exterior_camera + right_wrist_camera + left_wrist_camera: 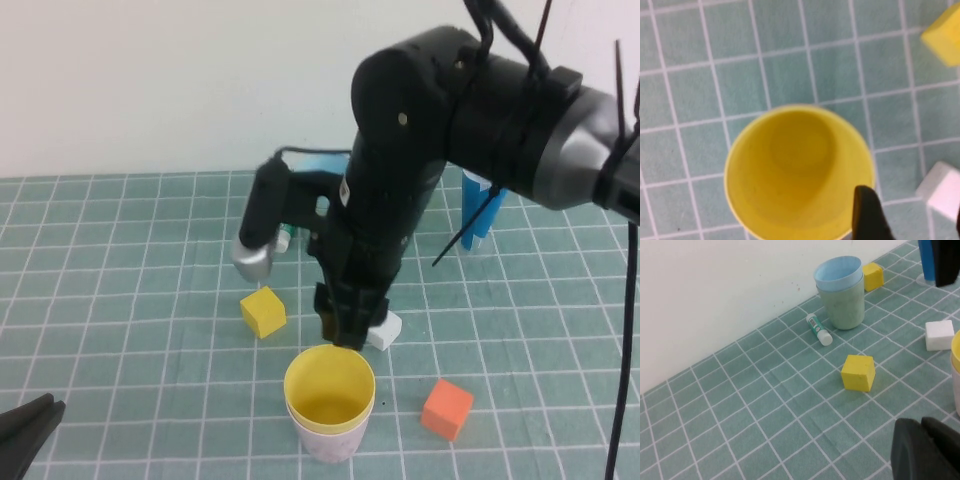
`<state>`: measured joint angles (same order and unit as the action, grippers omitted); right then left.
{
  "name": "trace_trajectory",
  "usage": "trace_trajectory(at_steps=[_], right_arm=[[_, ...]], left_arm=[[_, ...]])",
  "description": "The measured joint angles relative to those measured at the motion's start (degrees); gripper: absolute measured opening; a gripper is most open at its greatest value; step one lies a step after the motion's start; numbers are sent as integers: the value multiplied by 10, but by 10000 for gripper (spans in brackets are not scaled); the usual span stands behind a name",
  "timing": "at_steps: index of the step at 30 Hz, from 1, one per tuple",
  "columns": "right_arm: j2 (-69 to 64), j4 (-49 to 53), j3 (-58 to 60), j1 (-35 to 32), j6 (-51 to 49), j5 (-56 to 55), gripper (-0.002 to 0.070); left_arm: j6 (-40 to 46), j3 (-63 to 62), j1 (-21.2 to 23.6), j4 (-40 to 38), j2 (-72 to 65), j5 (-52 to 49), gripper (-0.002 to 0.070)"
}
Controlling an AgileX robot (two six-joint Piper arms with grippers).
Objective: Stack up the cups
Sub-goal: Pick up the pink cup, then place the pink cup on the blue cup
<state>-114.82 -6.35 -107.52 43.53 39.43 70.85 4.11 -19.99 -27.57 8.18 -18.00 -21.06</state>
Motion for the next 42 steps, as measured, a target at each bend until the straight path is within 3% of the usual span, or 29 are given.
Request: trace_trajectory(at_steps=[7, 14, 16, 21, 23, 28, 35, 42], right_arm=[[-20, -21, 47, -11, -5, -2, 400], [-57, -30, 47, -11, -6, -5, 394], [-65, -30, 47, -11, -6, -6, 347], [-71, -35, 46, -11, 13, -7, 74], [-72, -36, 38, -11, 19, -6, 39], [-76, -14, -64, -11, 21, -4, 32], [-76, 145, -271, -28, -31, -17, 32], [-84, 83, -301, -115, -62, -95, 32]], left_arm=[[1, 0, 0, 0, 0, 0, -1], [1, 0, 0, 0, 0, 0, -1], [1, 0, 0, 0, 0, 0, -1], [1, 0, 0, 0, 0, 0, -1], [1, 0, 0, 0, 0, 0, -1], [1, 0, 0, -1, 0, 0, -1], [0, 0, 0, -6, 0, 0, -1], [0, 0, 0, -7, 0, 1, -1]])
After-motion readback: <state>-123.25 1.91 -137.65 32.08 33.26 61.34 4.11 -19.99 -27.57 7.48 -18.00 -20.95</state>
